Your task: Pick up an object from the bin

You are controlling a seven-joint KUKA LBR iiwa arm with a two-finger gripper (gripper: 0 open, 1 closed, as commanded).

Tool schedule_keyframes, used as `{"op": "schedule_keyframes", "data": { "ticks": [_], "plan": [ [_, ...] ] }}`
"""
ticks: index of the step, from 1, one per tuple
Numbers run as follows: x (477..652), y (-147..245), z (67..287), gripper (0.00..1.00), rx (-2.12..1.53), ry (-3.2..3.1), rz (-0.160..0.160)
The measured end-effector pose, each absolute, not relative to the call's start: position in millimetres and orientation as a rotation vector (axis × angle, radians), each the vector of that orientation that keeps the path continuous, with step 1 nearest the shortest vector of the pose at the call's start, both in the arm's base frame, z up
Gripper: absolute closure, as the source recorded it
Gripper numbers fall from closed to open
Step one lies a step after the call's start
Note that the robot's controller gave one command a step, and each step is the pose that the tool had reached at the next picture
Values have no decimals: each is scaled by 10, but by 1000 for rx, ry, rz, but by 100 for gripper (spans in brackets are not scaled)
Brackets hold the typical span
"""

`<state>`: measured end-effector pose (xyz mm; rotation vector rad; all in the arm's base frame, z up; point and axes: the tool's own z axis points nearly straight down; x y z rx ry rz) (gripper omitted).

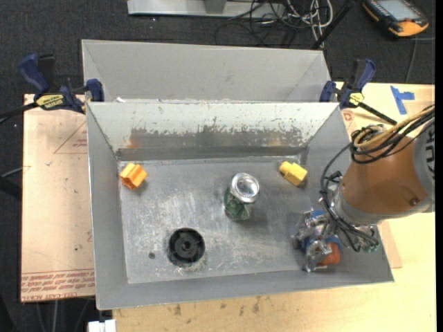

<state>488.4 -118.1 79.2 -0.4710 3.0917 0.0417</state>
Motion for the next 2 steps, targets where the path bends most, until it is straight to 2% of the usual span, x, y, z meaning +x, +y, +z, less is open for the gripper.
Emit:
{"op": "schedule_keyframes", "data": {
  "ticks": [1, 2],
  "plan": [
    [4883, -1181, 791, 100, -473, 3091, 41],
    [4946, -1174, 2442, 100, -540, 3096, 3]
  ]
}}
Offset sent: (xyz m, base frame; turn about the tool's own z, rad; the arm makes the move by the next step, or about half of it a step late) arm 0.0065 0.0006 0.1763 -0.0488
